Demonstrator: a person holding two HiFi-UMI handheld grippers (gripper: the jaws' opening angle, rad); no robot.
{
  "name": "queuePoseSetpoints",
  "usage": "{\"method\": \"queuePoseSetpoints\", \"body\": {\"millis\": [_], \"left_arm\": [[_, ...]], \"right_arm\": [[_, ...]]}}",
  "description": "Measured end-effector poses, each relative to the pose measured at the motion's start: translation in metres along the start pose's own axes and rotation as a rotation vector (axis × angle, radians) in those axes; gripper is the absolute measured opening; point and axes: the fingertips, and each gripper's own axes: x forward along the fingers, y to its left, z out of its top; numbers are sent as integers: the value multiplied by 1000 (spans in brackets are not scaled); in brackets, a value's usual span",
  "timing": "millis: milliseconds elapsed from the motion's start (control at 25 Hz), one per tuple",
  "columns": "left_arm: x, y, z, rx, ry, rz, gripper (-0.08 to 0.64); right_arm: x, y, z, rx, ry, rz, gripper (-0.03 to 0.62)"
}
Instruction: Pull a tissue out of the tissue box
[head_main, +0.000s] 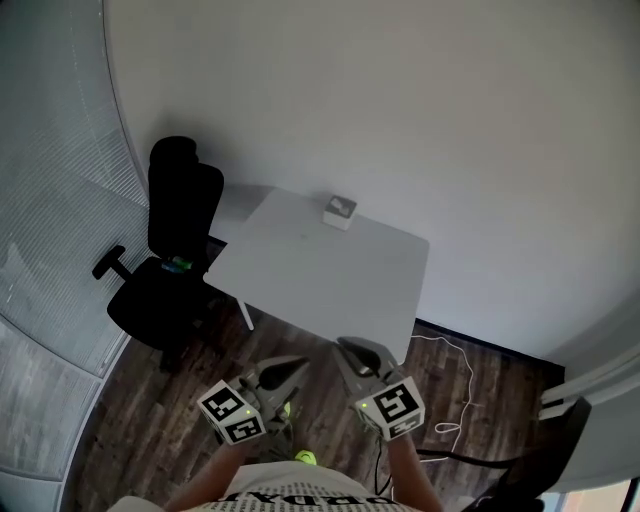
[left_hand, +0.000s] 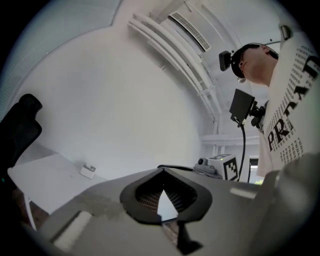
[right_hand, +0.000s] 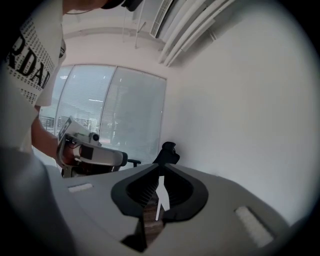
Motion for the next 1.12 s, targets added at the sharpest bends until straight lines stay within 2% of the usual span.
{"method": "queuePoseSetpoints", "body": {"millis": [240,600,760,880,1000,1120], "left_arm": [[16,63,36,43,-46,-16,-11],[23,164,73,5,-77,6,-11],[25,190,84,86,-26,-23,-9],[29,208,91,114,-5,-61,-11],[39,221,97,103,-9,-91,-9],[45,230,101,60,-18,-104,-9]], "right_arm": [[46,-21,14,-57,47,-12,26],[120,-67,20,-43,86,-69,26],[150,-81,27,-46,101,-106,26],[170,-88,35,-67,97,-118,26],[184,-94,38,-61,119,-132,26],[194,-101,38,-56,137,-144,26]]}}
